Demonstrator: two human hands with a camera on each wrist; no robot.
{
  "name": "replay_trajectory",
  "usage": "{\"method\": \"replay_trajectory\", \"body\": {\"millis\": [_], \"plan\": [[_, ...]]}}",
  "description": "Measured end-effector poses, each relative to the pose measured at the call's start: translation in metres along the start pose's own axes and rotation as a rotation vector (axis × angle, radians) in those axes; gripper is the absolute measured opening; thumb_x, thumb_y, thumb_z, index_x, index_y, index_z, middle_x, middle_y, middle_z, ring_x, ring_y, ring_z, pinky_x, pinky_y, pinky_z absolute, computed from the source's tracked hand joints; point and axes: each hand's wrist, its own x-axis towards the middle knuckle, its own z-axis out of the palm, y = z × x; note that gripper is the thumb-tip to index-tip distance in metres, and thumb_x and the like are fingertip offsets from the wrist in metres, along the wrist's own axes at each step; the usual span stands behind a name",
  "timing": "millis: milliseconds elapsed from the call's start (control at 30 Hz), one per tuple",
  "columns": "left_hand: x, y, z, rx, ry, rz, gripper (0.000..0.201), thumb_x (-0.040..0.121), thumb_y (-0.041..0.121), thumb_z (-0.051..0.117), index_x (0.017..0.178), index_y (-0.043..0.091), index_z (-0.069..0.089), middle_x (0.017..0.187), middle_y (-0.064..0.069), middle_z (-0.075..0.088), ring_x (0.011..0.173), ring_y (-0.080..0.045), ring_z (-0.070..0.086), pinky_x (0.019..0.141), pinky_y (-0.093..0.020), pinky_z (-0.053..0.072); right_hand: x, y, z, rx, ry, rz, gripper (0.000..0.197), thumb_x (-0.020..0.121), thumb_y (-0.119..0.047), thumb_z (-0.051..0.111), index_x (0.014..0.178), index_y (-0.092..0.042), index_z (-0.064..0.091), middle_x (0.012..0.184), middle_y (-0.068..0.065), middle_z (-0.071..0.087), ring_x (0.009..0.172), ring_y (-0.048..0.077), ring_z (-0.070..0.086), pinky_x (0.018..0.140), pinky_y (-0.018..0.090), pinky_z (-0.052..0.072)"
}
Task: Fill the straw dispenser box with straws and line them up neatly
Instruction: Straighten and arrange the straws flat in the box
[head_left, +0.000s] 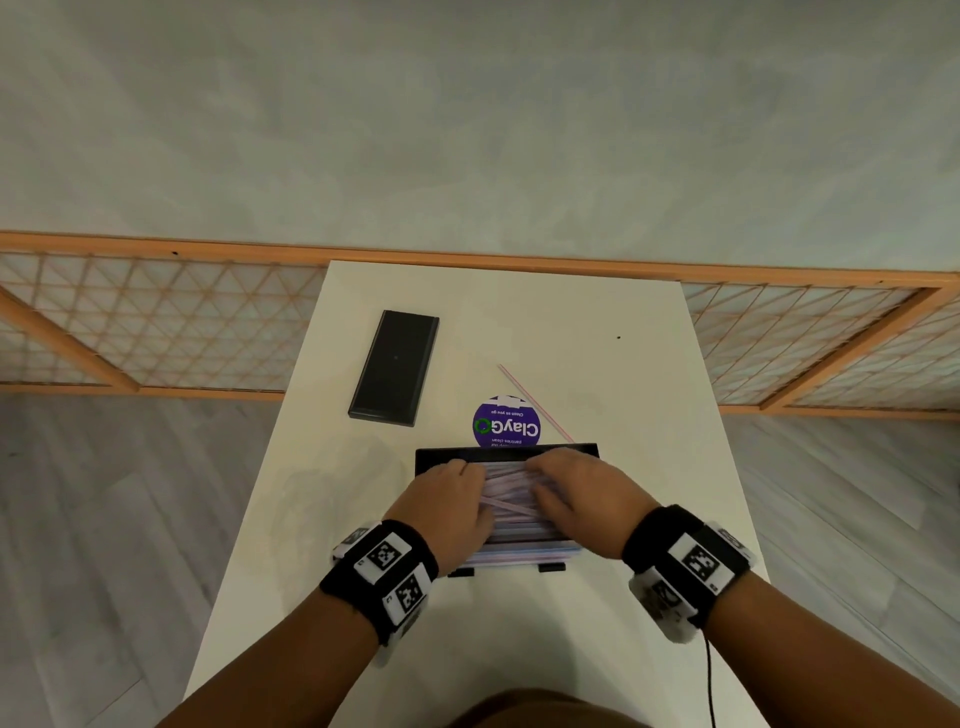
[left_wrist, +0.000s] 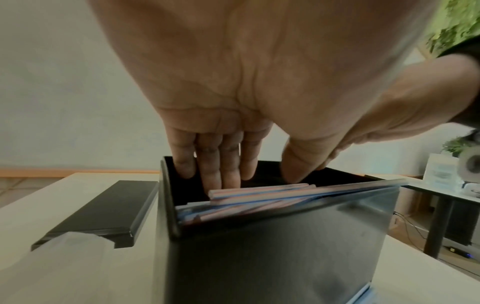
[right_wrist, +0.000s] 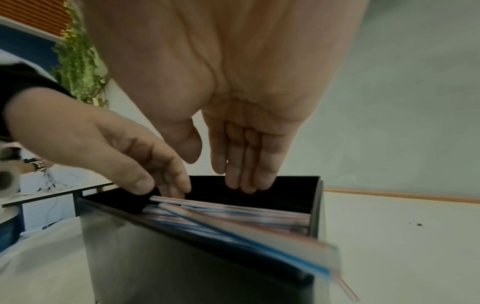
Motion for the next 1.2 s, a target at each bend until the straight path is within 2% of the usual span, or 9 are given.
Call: {"method": "replay_trajectory", "body": {"millis": [200,367,467,600,800,900,1033,1100,1200], "plan": [[-0.008,0.008,0.01,0.088,-0.069,0.056,0.037,0.101,0.052,0.045,0.117,0.02,0.057,0.118,-0.001,0.063,0.105,-0.021,0.061,0.094,-0.039,0.052,0.032,0.005,0.026,-0.107,-0.181,0.045,0.02,0.1,-0.02,0.045,0.112,-0.013,0.059,0.11,0.008,0.068,0.099,0.027,0.065,0.089,0.036,0.052],[-0.015,0.009,0.024,0.198,-0.07,0.042,0.044,0.106,0.047,0.034,0.134,0.018,0.05,0.14,-0.005,0.049,0.115,-0.025,0.058,0.099,-0.04,0.049,0.053,0.001,0.035,-0.25,-0.251,0.098,0.018,0.1,-0.023,0.043,0.107,-0.013,0.056,0.106,0.011,0.068,0.094,0.032,0.065,0.085,0.044,0.054],[-0.022,0.012,0.028,0.245,-0.066,0.033,0.053,0.108,0.046,0.027,0.148,0.014,0.04,0.16,-0.01,0.031,0.129,-0.028,0.052,0.108,-0.041,0.043,0.059,-0.003,0.037,-0.279,-0.346,0.119,0.024,0.103,-0.019,0.043,0.11,-0.006,0.062,0.108,0.015,0.065,0.098,0.035,0.065,0.081,0.041,0.053],[-0.025,0.015,0.027,0.276,-0.066,0.041,0.063,0.108,0.047,0.019,0.159,0.012,0.025,0.167,-0.011,0.021,0.14,-0.027,0.043,0.114,-0.038,0.036,0.059,-0.014,0.029,-0.359,-0.488,0.081,0.03,0.106,-0.018,0.039,0.113,-0.001,0.063,0.109,0.019,0.064,0.101,0.036,0.063,0.083,0.04,0.05],[-0.023,0.008,0.032,0.286,-0.056,0.084,0.082,0.095,0.057,-0.001,0.159,0.014,0.028,0.166,-0.009,0.028,0.141,-0.025,0.043,0.114,-0.038,0.037,0.066,-0.023,0.02,-0.221,-0.597,0.222,0.035,0.107,-0.022,0.038,0.127,-0.001,0.058,0.119,0.018,0.066,0.108,0.034,0.06,0.095,0.039,0.049],[-0.022,0.004,0.034,0.265,-0.045,0.08,0.093,0.087,0.063,-0.011,0.159,0.017,0.027,0.166,-0.007,0.03,0.141,-0.024,0.044,0.115,-0.038,0.039,0.067,-0.024,0.005,-0.127,-0.611,0.281,0.036,0.104,-0.025,0.046,0.13,-0.004,0.059,0.11,0.009,0.065,0.094,0.027,0.059,0.086,0.033,0.047],[-0.024,0.004,0.032,0.233,-0.056,0.07,0.09,0.089,0.064,-0.005,0.153,0.018,0.037,0.16,-0.01,0.039,0.134,-0.027,0.051,0.11,-0.04,0.046,0.069,-0.016,-0.002,-0.199,-0.606,0.149,0.037,0.098,-0.039,0.048,0.125,-0.017,0.06,0.119,0.006,0.064,0.104,0.028,0.061,0.09,0.038,0.051],[-0.025,0.001,0.034,0.204,-0.044,0.05,0.078,0.095,0.064,0.009,0.141,0.017,0.052,0.151,-0.012,0.051,0.123,-0.029,0.06,0.099,-0.041,0.054,0.064,-0.018,-0.009,-0.163,-0.541,0.118,0.029,0.097,-0.037,0.049,0.115,-0.018,0.06,0.107,0.005,0.066,0.094,0.027,0.062,0.085,0.039,0.054],[-0.026,-0.003,0.036,0.18,-0.009,0.053,0.059,0.098,0.06,0.031,0.126,0.019,0.062,0.138,-0.011,0.061,0.105,-0.027,0.069,0.083,-0.039,0.06,0.058,-0.02,-0.033,-0.102,-0.46,0.058,0.029,0.101,-0.033,0.048,0.119,-0.014,0.062,0.107,0.005,0.067,0.093,0.022,0.059,0.086,0.034,0.049]]}}
